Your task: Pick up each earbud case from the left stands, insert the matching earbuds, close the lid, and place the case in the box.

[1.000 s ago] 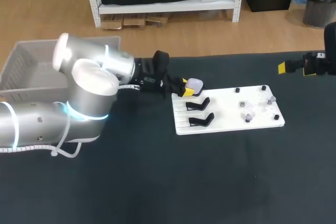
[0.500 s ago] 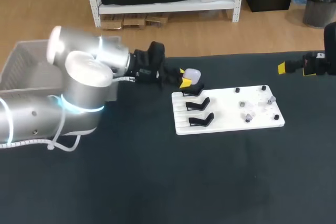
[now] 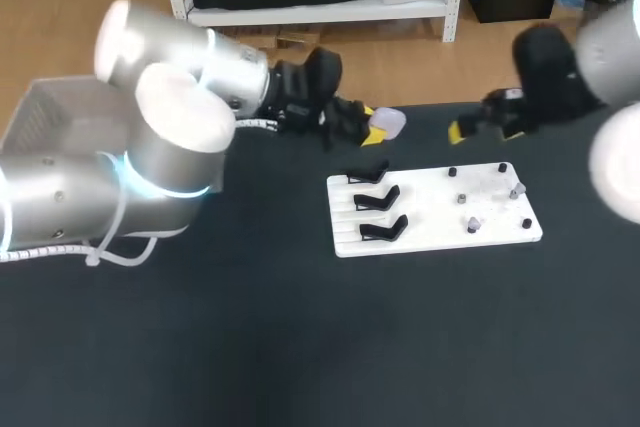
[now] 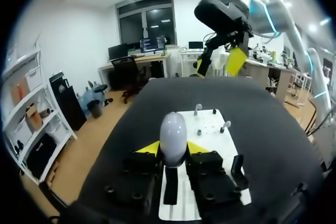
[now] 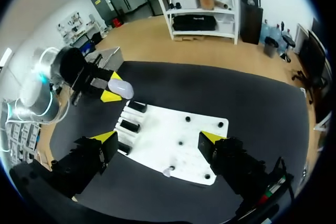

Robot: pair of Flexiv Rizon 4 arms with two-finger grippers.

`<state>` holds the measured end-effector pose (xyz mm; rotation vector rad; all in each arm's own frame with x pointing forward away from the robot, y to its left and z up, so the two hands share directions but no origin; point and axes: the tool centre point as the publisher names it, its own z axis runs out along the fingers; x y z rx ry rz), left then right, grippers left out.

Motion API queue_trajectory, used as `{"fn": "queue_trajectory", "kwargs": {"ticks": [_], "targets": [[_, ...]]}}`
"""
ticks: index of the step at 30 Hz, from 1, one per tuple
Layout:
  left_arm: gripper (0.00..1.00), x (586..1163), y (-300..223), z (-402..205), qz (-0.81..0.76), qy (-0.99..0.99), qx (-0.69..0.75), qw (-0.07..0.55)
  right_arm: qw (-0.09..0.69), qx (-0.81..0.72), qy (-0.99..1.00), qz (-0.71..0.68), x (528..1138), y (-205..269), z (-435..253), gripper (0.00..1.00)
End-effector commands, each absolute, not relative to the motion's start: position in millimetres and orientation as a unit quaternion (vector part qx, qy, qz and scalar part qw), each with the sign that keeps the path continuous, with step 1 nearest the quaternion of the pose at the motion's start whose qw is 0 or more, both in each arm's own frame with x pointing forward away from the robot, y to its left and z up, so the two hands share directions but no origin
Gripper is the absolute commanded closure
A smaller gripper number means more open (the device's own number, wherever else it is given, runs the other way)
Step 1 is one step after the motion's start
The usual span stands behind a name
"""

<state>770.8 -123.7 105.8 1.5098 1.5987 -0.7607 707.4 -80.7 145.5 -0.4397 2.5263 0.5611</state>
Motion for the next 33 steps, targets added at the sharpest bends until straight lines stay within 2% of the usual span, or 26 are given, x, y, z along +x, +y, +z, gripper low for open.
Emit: {"fn": "queue_trajectory", "kwargs": {"ticks": [1, 13, 33], "targets": [[1.00, 756, -129, 113, -0.278, 0.637, 0.592, 0.408, 0.246, -0.170, 0.932, 0.206, 715, -57, 140, 0.00], [1.00, 745, -140, 116, -0.278, 0.625, 0.606, 0.406, 0.229, -0.191, 0.930, 0.214, 715, -36, 136, 0.00], [1.00, 720, -136, 119, -0.301, 0.613, 0.607, 0.407, 0.250, -0.182, 0.931, 0.194, 731, -52, 148, 0.00]]}}
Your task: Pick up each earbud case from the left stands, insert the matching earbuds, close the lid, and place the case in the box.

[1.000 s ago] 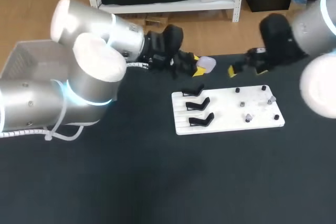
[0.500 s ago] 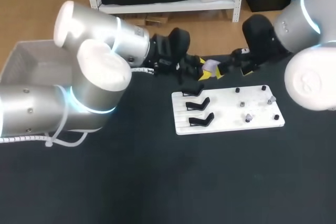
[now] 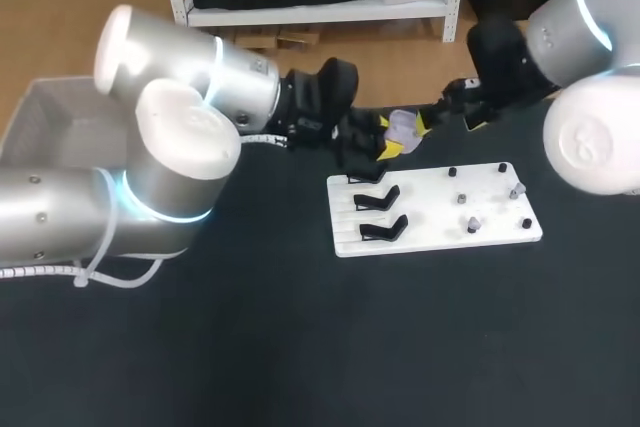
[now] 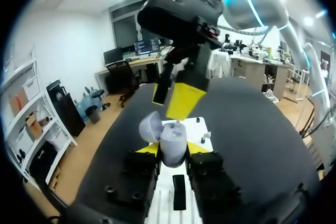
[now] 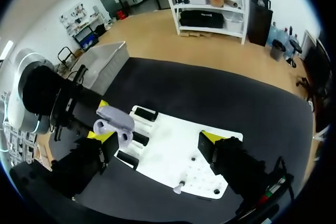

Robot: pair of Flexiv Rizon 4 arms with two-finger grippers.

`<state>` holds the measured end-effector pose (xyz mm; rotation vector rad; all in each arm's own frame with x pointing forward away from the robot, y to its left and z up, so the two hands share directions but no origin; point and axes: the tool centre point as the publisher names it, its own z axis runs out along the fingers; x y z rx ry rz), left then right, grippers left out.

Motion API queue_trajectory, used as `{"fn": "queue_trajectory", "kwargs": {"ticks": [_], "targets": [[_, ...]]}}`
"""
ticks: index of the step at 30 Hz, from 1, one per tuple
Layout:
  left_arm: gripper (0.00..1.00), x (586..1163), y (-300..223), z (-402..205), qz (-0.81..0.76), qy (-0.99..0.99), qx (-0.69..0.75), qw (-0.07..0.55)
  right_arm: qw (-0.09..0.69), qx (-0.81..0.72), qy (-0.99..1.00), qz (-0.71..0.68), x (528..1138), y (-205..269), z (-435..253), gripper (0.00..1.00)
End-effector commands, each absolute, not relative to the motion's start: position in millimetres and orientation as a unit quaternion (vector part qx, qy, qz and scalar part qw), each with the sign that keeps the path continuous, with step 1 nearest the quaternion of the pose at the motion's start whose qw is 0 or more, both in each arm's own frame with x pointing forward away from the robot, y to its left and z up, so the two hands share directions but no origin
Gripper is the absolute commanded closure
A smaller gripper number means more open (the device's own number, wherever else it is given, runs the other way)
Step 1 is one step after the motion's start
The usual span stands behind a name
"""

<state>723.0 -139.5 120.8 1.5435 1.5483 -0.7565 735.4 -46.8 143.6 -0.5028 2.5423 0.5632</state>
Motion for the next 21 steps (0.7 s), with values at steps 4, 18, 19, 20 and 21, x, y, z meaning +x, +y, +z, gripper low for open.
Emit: {"fn": "queue_trajectory", "kwargs": {"ticks": [4, 18, 19, 20, 21], "targets": [[1.00, 722, -128, 119, -0.338, 0.605, 0.573, 0.438, 0.248, -0.208, 0.938, 0.121, 725, -70, 153, 0.00], [1.00, 736, -119, 149, -0.432, 0.547, 0.484, 0.528, 0.220, -0.213, 0.951, -0.046, 694, -139, 139, 0.00], [1.00, 736, -119, 151, -0.433, 0.545, 0.486, 0.529, 0.220, -0.213, 0.951, -0.046, 694, -139, 139, 0.00], [1.00, 736, -120, 152, -0.433, 0.543, 0.487, 0.529, 0.220, -0.213, 0.951, -0.046, 694, -139, 139, 0.00], [1.00, 736, -121, 153, -0.434, 0.542, 0.488, 0.529, 0.220, -0.213, 0.951, -0.046, 694, -139, 139, 0.00]]}}
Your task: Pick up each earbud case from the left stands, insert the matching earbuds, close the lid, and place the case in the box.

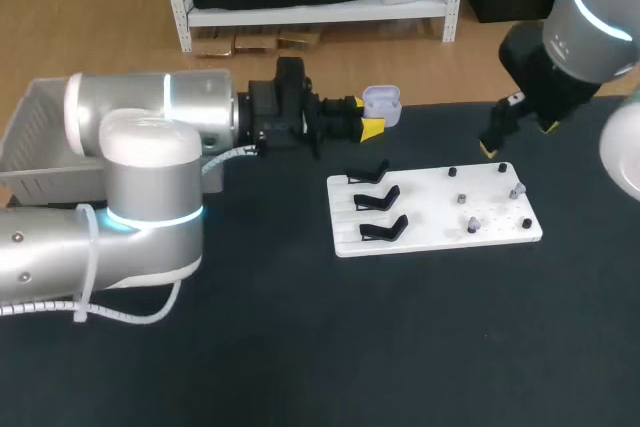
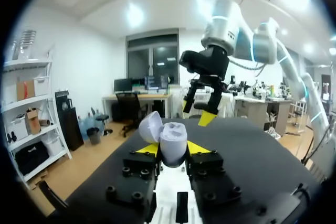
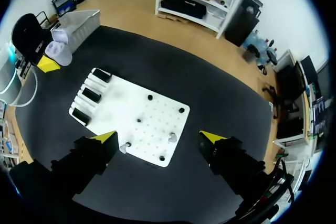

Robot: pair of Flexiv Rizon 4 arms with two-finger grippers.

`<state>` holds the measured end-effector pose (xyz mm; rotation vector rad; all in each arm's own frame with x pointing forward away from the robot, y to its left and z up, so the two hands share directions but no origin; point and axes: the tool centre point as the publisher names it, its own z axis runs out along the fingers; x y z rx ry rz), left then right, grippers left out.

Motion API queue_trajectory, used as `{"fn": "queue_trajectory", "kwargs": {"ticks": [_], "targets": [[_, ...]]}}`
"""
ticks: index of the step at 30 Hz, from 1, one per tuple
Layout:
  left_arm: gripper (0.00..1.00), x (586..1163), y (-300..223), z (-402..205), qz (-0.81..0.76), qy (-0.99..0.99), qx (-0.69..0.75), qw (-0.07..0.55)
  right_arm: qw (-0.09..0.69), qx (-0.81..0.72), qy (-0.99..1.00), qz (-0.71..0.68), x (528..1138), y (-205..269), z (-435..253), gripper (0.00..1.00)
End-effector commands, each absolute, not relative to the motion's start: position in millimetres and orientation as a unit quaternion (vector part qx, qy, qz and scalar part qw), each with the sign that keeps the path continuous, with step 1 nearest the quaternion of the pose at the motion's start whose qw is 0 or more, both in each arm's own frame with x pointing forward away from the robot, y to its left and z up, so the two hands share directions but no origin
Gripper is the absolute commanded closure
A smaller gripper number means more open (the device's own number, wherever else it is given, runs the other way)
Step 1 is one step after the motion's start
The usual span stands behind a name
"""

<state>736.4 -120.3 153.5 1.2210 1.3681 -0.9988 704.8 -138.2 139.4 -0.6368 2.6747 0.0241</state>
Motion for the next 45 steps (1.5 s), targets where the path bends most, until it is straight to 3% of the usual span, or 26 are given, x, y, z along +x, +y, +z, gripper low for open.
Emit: {"fn": "queue_trajectory", "kwargs": {"ticks": [1, 29, 33, 34, 40, 45], "targets": [[1.00, 736, -122, 153, -0.436, 0.539, 0.492, 0.527, 0.220, -0.213, 0.951, -0.046, 694, -139, 139, 0.00], [1.00, 741, -135, 140, -0.429, 0.553, 0.502, 0.508, 0.110, -0.197, 0.972, -0.065, 698, -164, 61, 0.00], [1.00, 741, -135, 140, -0.429, 0.553, 0.502, 0.508, 0.112, -0.193, 0.975, 0.002, 696, -168, 68, 0.00], [1.00, 741, -135, 140, -0.429, 0.553, 0.502, 0.508, 0.071, -0.283, 0.956, -0.019, 687, -164, 68, 0.00], [1.00, 741, -135, 140, -0.429, 0.553, 0.502, 0.508, 0.132, -0.184, 0.974, -0.027, 706, -183, 86, 0.00], [1.00, 741, -135, 140, -0.429, 0.553, 0.502, 0.508, 0.123, -0.187, 0.974, -0.035, 707, -181, 83, 0.00]]}}
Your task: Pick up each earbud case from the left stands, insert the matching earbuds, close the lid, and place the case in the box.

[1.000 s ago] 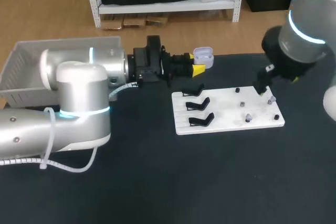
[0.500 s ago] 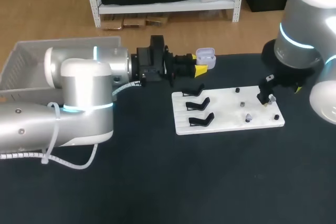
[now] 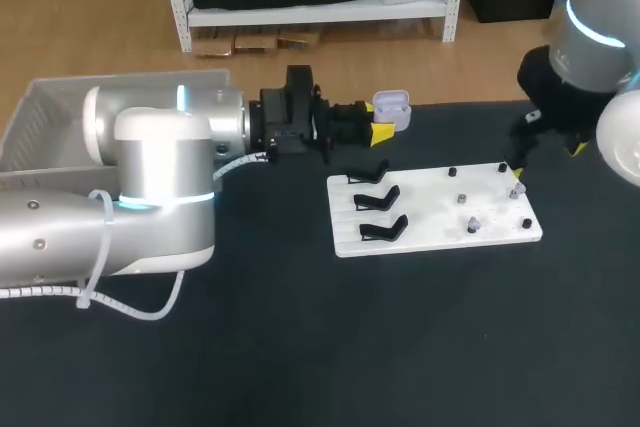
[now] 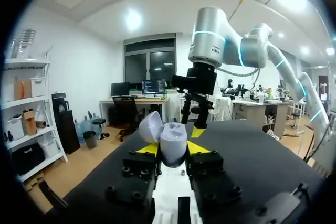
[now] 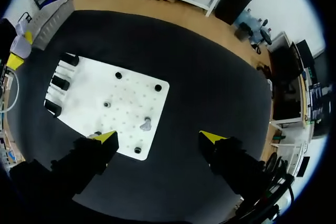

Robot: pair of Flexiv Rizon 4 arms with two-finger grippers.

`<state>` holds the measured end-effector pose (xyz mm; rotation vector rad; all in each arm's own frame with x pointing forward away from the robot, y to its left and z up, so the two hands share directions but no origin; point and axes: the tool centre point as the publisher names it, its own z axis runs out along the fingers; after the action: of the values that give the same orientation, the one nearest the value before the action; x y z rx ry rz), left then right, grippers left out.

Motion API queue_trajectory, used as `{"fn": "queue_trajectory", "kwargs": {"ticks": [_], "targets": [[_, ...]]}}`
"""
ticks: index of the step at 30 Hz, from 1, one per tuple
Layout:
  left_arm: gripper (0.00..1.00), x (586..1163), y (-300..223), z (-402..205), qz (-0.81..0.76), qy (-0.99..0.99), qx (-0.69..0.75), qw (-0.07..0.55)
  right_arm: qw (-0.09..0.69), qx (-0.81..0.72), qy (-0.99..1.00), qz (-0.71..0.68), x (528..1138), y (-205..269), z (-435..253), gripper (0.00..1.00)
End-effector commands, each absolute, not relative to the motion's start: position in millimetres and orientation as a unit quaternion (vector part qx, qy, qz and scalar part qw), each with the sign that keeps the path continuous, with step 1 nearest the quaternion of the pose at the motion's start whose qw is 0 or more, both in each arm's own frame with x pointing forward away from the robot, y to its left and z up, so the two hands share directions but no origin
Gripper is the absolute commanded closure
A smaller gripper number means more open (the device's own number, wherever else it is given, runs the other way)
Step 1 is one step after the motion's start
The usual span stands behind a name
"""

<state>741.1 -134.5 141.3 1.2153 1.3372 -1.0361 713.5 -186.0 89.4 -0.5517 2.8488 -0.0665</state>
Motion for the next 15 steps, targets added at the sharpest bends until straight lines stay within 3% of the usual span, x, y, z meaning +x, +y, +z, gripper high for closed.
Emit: {"fn": "queue_trajectory", "kwargs": {"ticks": [1, 15], "targets": [[1.00, 740.8, -134.8, 139.9, -0.429, 0.553, 0.502, 0.508, 0.125, -0.183, 0.974, -0.043, 707.0, -179.5, 81.5, 0.00], [1.00, 740.8, -134.8, 139.9, -0.429, 0.553, 0.502, 0.508, 0.125, -0.183, 0.974, -0.043, 707.0, -179.5, 81.5, 0.00]]}}
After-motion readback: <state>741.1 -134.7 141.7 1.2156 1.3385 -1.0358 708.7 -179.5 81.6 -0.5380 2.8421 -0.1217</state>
